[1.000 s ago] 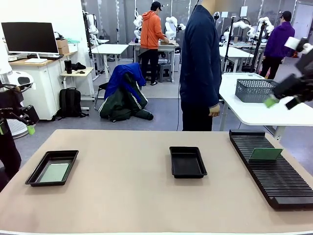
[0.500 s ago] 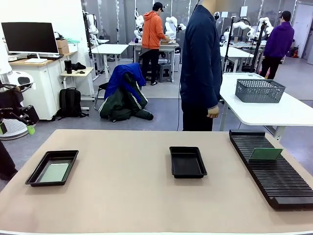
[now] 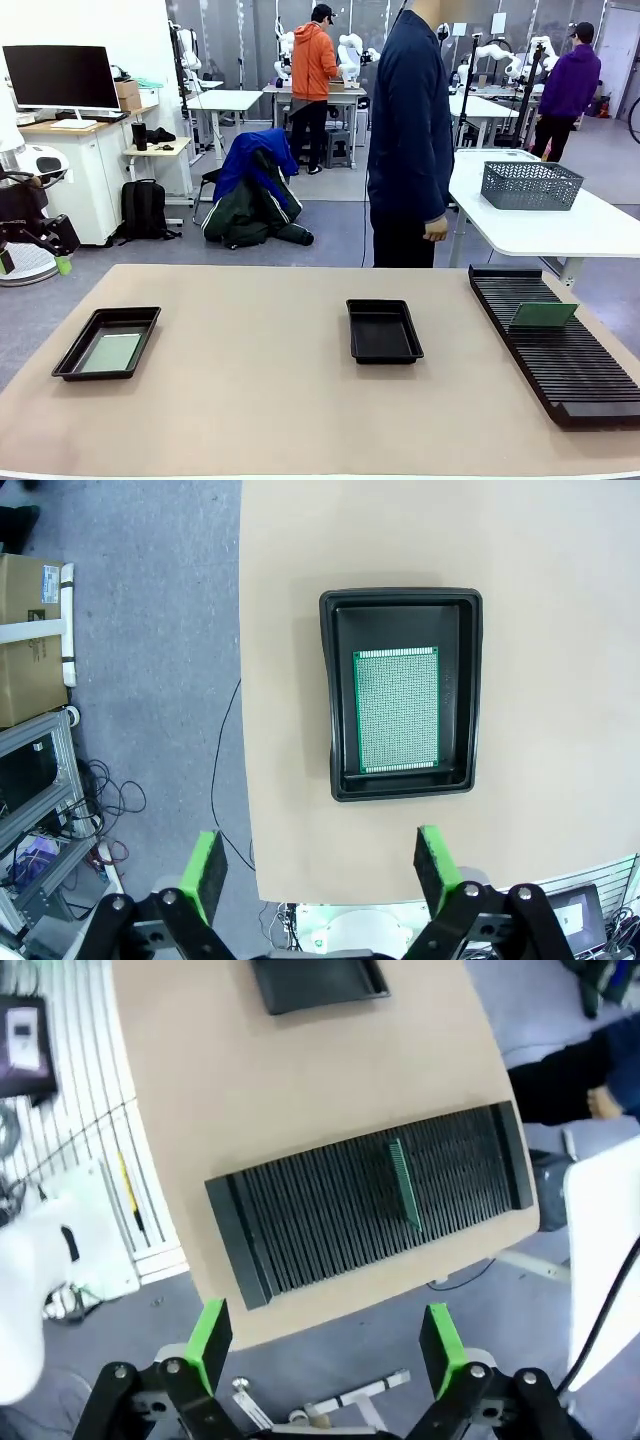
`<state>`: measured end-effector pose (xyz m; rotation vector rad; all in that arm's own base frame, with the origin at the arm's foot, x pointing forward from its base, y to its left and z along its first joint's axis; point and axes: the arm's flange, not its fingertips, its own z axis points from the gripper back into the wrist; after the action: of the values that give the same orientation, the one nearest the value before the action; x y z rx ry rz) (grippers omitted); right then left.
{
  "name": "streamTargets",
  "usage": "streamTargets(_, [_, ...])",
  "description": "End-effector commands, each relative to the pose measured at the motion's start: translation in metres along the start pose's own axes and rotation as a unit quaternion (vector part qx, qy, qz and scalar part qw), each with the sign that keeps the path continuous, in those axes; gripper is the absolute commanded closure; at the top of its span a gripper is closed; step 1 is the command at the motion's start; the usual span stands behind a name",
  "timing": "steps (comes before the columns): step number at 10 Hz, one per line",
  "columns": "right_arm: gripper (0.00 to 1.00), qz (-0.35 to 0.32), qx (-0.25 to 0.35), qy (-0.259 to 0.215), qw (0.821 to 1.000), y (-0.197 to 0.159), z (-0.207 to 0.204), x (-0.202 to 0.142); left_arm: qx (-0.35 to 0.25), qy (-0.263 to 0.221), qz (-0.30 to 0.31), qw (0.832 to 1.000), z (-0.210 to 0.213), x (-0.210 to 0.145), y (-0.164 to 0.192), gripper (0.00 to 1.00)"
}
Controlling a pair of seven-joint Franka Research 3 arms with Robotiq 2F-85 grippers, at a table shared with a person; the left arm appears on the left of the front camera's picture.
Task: Inspect and transfer BCBs to ESD trays.
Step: Pick up the Blank PCB from the PCB Rack and place it in the right ESD tray.
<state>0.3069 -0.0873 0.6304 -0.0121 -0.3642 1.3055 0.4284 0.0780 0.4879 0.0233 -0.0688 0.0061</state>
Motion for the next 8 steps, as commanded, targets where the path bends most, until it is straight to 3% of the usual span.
streamTargets(1, [0.0,0.054,0.028,0.021,0.998,-0.015,0.004,-0.005,0.002,-0.001,0.008,1.0,-0.001,-0.002,-0.001,0.0])
streamTargets(3, [0.0,0.079,0.046,0.034,0.995,-0.023,0.005,-0.003,0.002,-0.001,0.008,1.0,-0.001,-0.002,-0.001,0.0])
streamTargets(4, [0.0,0.05,0.026,0.012,0.998,-0.011,-0.001,0.001,0.002,-0.001,0.008,1.0,-0.001,-0.002,-0.001,0.0])
streamTargets(8, [0.0,0.05,0.026,0.012,0.998,-0.011,-0.001,0.001,0.002,-0.001,0.008,1.0,-0.001,-0.002,-0.001,0.0])
